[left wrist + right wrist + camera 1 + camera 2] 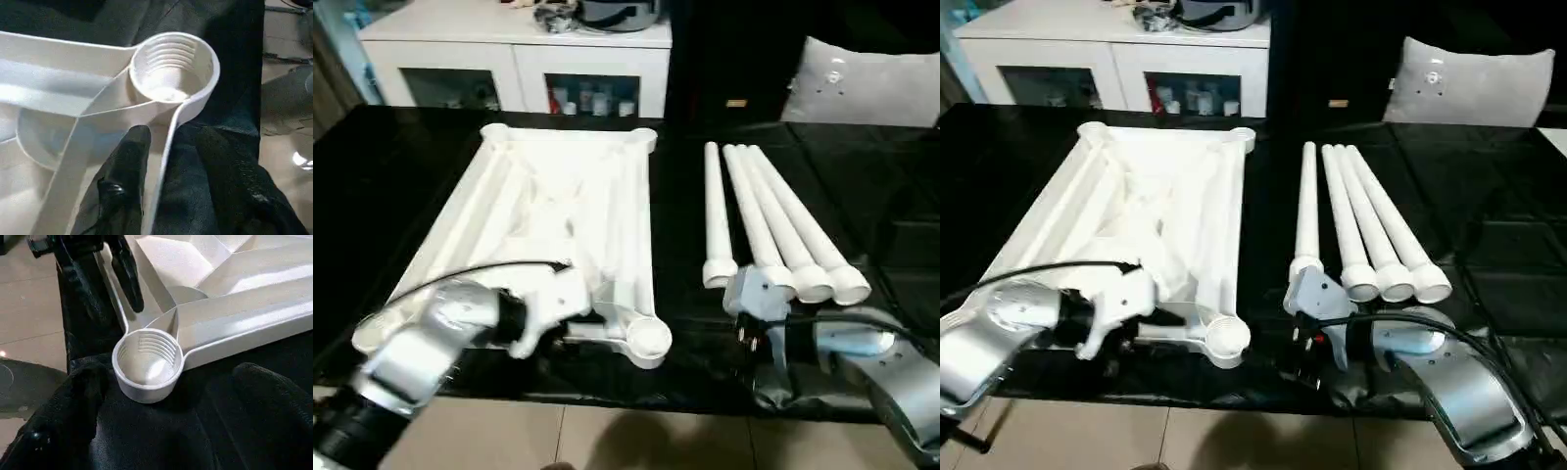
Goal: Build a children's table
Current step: Move table base
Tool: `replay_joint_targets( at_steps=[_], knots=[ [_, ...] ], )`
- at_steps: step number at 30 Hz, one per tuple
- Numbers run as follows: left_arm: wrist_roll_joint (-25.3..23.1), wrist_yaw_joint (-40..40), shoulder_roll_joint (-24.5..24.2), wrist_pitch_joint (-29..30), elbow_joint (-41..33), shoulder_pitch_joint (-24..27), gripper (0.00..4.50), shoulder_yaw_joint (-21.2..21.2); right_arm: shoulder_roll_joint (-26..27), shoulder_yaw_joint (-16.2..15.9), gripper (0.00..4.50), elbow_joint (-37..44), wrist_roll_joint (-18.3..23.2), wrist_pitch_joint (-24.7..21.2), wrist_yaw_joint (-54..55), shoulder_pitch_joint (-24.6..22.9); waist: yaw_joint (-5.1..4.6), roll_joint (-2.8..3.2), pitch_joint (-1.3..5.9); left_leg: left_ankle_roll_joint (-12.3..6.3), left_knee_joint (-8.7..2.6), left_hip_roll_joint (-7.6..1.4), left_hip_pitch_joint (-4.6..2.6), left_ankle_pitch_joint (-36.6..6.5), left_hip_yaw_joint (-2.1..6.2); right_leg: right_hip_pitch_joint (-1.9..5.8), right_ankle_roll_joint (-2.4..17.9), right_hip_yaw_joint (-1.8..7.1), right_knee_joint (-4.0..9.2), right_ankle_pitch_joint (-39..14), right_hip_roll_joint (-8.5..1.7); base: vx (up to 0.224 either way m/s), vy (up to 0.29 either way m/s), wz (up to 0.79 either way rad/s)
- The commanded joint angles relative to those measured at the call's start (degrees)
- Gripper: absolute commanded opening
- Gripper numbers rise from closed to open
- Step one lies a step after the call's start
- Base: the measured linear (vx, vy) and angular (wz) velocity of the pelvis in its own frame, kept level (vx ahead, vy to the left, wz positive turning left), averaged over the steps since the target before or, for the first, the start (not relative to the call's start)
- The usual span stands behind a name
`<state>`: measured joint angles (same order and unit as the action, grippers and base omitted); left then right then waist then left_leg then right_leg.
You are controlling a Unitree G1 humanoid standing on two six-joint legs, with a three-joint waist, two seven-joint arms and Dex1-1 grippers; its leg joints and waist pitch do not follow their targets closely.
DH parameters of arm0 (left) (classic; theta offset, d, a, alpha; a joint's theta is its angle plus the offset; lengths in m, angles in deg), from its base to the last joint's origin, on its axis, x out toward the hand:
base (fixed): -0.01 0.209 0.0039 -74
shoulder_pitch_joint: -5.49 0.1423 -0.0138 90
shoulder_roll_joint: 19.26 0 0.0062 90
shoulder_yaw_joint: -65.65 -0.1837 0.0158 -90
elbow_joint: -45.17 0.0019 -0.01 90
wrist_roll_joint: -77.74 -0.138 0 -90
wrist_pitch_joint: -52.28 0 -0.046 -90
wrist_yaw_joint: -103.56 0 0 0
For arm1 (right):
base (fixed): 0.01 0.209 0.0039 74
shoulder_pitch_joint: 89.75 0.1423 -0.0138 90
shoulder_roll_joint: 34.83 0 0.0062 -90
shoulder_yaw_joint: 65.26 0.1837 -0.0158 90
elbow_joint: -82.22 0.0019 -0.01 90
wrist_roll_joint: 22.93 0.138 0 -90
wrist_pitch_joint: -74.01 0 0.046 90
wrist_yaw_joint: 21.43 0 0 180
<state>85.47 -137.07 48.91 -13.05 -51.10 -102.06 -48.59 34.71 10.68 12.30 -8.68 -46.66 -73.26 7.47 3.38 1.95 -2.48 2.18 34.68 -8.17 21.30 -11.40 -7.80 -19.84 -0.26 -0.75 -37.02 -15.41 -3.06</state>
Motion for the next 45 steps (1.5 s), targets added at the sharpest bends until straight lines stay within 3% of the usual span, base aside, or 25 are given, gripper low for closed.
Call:
replay_joint_targets(
  at_steps=[1,7,8,10,13,14,16,22,25,26,32,36,37,38,39,40,41,43,45],
  knots=[
    [-1.06,-0.44,-0.12,-1.87,1.76,-0.57,1.58,-0.70,-0.49,-0.23,4.50,1.76,1.36,-0.83,-0.57,-0.07,0.30,-0.23,2.71,-2.82,-4.17,-4.05,-0.56,-7.31,1.13,1.66,13.95,2.26,4.60,2.48,-4.74,0.000,0.000,0.00],
    [-2.60,-1.74,-0.90,-5.45,5.61,-0.69,1.15,-1.12,-0.43,-0.60,4.50,2.16,0.99,-0.80,-0.55,-0.51,0.40,-0.05,2.67,-2.69,-4.28,-4.13,-0.61,-8.27,1.17,1.54,14.17,2.21,4.64,2.37,-4.75,0.000,0.000,0.00],
    [-3.79,-2.16,-2.09,-8.18,8.10,-0.53,1.09,-0.83,-0.34,-0.75,4.50,2.35,0.90,-0.89,-0.47,-0.54,0.39,-0.03,2.57,-2.54,-4.39,-4.17,-0.59,-8.84,1.21,1.54,13.99,2.25,4.71,1.52,-4.80,0.000,0.000,0.00],
    [-4.02,-2.33,-2.61,-9.23,8.92,-0.34,0.74,-0.46,-0.35,-0.76,4.50,2.52,0.98,-0.99,-0.44,-0.60,0.23,-0.07,2.63,-2.29,-4.43,-4.17,-0.63,-9.12,1.21,1.55,13.52,2.29,4.67,1.21,-4.74,0.000,0.000,0.00],
    [-3.53,-2.60,-2.94,-10.44,9.59,0.14,0.67,0.41,-0.42,-0.81,4.50,2.69,1.18,-1.05,-0.38,-0.66,0.34,0.04,2.70,-2.06,-4.45,-4.37,-0.79,-8.99,1.19,1.43,14.12,2.29,4.64,1.84,-4.92,0.000,0.000,0.00],
    [-2.58,-2.59,-2.77,-10.52,9.68,0.61,0.42,1.33,-0.48,-0.87,4.50,2.76,1.26,-1.02,-0.39,-0.74,0.28,-0.05,2.73,-2.13,-4.47,-4.36,-0.66,-8.12,1.19,1.53,14.34,2.22,4.38,3.47,-4.85,0.000,0.000,0.00],
    [-2.30,-2.64,-2.57,-10.71,9.91,0.69,0.34,1.76,-0.45,-0.92,4.50,2.71,1.21,-1.03,-0.35,-0.72,0.19,-0.16,2.77,-2.56,-4.33,-4.25,-0.60,-7.42,1.08,1.57,14.48,2.24,4.38,4.73,-4.91,0.000,0.000,0.00],
    [-2.01,0.14,0.78,-13.87,15.15,-0.66,0.02,3.40,0.25,-1.33,4.50,1.79,0.69,-0.94,0.13,0.08,-0.05,-0.36,2.59,-2.88,-4.31,-4.21,-0.50,-7.80,0.91,1.62,14.56,2.29,4.62,2.82,-4.97,0.000,0.000,0.00],
    [-2.31,2.60,3.67,-14.93,17.84,-2.88,0.02,4.22,1.12,-1.14,4.50,0.70,0.24,-0.97,1.34,0.90,0.02,-0.85,2.48,-2.42,-4.34,-4.25,-0.68,-8.95,0.75,1.47,14.13,2.37,4.90,-1.49,-5.01,0.000,0.000,0.00],
    [-2.32,2.64,3.75,-14.94,17.90,-2.95,0.02,4.22,1.18,-1.11,4.50,0.64,0.23,-1.00,1.42,0.94,0.07,-0.65,2.50,-2.29,-4.37,-4.28,-0.74,-8.75,0.72,1.31,14.03,2.37,4.93,-2.04,-5.01,0.000,0.000,0.00],
    [-2.02,1.27,7.07,-17.21,21.66,-6.17,0.02,4.17,2.18,-1.13,4.50,-0.96,-0.12,-1.30,2.66,2.65,0.51,-0.73,2.85,-3.34,-4.11,-4.33,-0.60,-5.21,0.59,1.43,14.18,2.30,4.43,4.18,-5.03,0.000,0.000,0.00],
    [-4.71,2.03,8.07,-21.36,25.84,-7.86,0.02,3.08,3.61,-0.49,4.50,-2.23,-1.69,-0.76,5.72,3.45,0.97,-0.72,2.86,-3.64,-4.09,-4.34,-0.63,-5.42,0.50,1.34,13.81,2.29,4.44,4.42,-5.08,0.000,0.000,0.00],
    [-5.36,2.69,8.16,-22.08,26.52,-8.13,0.02,2.94,4.05,-0.28,4.50,-2.70,-2.12,-0.62,6.64,3.68,1.06,-0.77,2.70,-3.24,-4.19,-4.35,-0.69,-6.37,0.46,1.11,13.52,2.34,4.72,2.52,-5.09,0.000,0.000,0.00],
    [-4.44,2.85,8.99,-22.41,27.47,-8.55,0.02,3.94,7.22,1.89,4.50,-5.36,-2.32,-1.31,11.23,5.22,1.10,-0.87,2.67,-2.38,-4.32,-4.33,-0.81,-7.36,0.46,1.06,13.54,2.31,4.79,0.13,-5.23,0.000,0.000,0.00],
    [-4.44,2.85,8.99,-22.41,27.47,-8.55,0.47,3.94,7.22,1.89,4.50,-5.36,-2.32,-1.31,11.23,5.22,1.05,-0.80,2.59,-1.92,-4.41,-4.27,-0.86,-8.01,0.41,0.85,13.59,2.33,4.90,-1.51,-5.26,0.000,0.000,0.00],
    [-1.49,0.69,9.29,-19.72,25.14,-7.94,0.59,5.43,9.77,3.89,4.50,-6.51,-1.11,-2.60,13.81,6.80,1.10,-0.87,2.57,-1.01,-4.60,-4.43,-0.92,-9.39,0.49,0.99,13.20,2.31,4.99,-4.08,-5.21,0.000,0.000,0.00],
    [-1.49,0.69,9.29,-19.72,25.14,-7.94,0.59,5.43,9.77,3.89,4.50,-6.51,-1.11,-2.60,13.81,6.80,1.15,-0.59,2.61,-0.49,-4.64,-4.45,-1.07,-9.78,0.41,0.65,13.60,2.33,4.91,-4.74,-5.32,0.000,0.000,0.00],
    [-0.06,-0.13,9.25,-18.28,23.14,-7.38,0.76,6.39,11.24,4.14,4.50,-7.61,-2.88,-1.83,16.84,8.41,1.22,-0.34,2.80,0.17,-4.71,-4.72,-1.13,-8.94,0.46,0.68,13.73,2.29,4.63,-1.93,-5.14,0.000,0.000,0.00],
    [-0.11,0.28,9.18,-18.06,22.52,-7.24,0.97,6.81,12.39,4.03,4.50,-8.77,-4.48,-1.23,19.24,9.69,1.11,-0.59,2.98,-0.02,-4.51,-4.41,-0.92,-6.18,0.32,0.81,13.62,2.19,4.08,4.78,-4.81,0.000,0.000,0.00]
  ],
)
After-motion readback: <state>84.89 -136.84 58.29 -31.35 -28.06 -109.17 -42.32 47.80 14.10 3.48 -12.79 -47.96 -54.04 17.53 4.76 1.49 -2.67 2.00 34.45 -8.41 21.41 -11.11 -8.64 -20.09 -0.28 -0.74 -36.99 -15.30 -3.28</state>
